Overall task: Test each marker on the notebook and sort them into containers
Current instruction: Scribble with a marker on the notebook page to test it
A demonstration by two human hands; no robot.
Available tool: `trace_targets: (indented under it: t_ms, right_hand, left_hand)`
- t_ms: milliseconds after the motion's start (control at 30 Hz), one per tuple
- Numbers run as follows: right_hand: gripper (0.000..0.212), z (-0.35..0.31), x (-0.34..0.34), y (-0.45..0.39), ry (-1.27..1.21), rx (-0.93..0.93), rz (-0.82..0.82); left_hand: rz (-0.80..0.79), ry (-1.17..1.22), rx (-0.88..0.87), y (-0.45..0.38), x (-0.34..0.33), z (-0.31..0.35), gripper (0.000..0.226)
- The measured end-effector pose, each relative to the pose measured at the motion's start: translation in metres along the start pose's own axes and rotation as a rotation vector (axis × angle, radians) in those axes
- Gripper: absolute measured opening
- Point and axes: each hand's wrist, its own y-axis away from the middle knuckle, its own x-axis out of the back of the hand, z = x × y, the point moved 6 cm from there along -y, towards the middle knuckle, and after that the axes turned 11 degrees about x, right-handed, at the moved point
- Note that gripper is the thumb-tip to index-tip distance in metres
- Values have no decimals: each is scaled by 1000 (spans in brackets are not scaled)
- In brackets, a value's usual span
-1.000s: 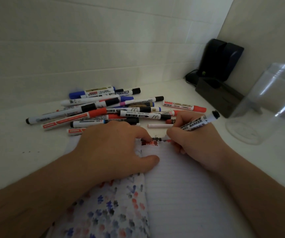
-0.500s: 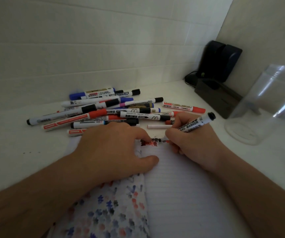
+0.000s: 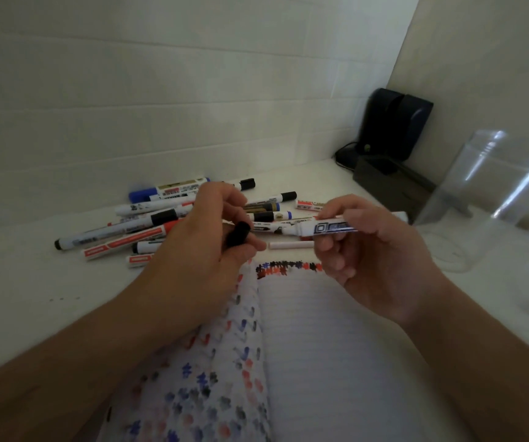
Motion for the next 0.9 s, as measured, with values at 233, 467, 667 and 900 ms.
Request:
trace_targets:
  t_ms: [233, 467, 667, 900]
  right_hand:
    - [38, 9, -2, 2, -19, -59, -16]
    - [25, 17, 5, -2, 42, -74, -2]
    - [16, 19, 4, -1, 34, -100, 29]
    - [9, 8, 5, 0, 215, 13, 96]
  left_hand:
    - [31, -20, -33, -1, -1, -1, 50]
    - [62, -52, -74, -2, 1, 0, 56]
    - [64, -67, -91, -1, -1, -1, 53]
    - [18, 122, 38, -3, 3, -1, 12]
